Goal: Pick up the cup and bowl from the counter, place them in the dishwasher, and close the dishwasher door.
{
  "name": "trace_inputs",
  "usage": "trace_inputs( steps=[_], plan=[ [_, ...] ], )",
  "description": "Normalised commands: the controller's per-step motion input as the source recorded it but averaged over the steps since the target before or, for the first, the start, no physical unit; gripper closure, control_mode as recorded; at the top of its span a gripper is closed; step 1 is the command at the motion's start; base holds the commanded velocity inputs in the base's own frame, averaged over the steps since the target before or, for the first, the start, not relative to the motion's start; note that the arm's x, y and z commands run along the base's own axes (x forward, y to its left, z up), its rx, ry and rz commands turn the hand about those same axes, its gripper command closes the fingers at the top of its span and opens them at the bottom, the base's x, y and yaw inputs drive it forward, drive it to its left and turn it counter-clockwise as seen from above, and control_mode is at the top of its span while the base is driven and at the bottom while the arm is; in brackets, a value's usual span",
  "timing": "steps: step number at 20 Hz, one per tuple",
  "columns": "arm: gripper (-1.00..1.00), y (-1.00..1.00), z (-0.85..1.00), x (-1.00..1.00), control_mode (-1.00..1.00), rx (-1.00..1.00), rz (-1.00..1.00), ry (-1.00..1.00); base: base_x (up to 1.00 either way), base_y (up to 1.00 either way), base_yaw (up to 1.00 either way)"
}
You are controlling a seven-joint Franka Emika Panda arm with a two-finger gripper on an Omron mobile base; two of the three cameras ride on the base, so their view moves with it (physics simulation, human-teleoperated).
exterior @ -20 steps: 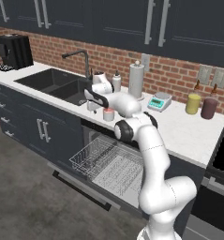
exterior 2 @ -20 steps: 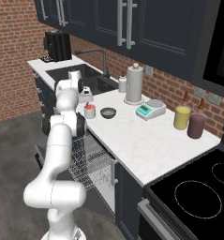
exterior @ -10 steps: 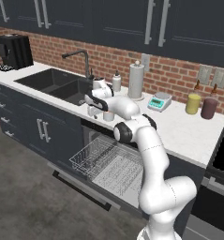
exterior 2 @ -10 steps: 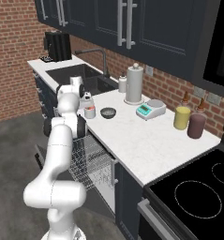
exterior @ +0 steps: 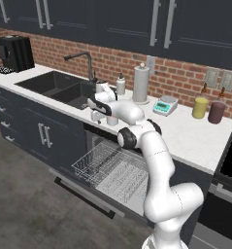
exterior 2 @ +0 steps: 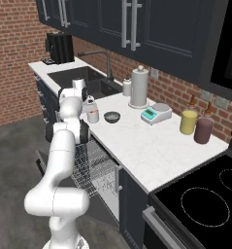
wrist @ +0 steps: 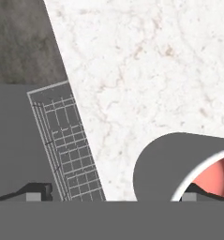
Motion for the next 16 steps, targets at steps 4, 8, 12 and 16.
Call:
trace_inputs(
  steps=[4, 8, 12, 16],
  plan=[
    [1.0, 0.0, 0.0, 0.0, -1.0, 0.0, 0.04, 0.0, 0.0, 0.0, 0.0],
    [1.0, 0.0, 0.0, 0.0, -1.0, 0.0, 0.03, 0.0, 0.0, 0.0, 0.0],
    [1.0, 0.0, 0.0, 0.0, -1.0, 0.0, 0.01, 0.05, 0.0, 0.0, 0.0],
    [1.0, 0.0, 0.0, -0.41, -1.0, 0.0, 0.0, 0.04, 0.0, 0.0, 0.0]
  ],
)
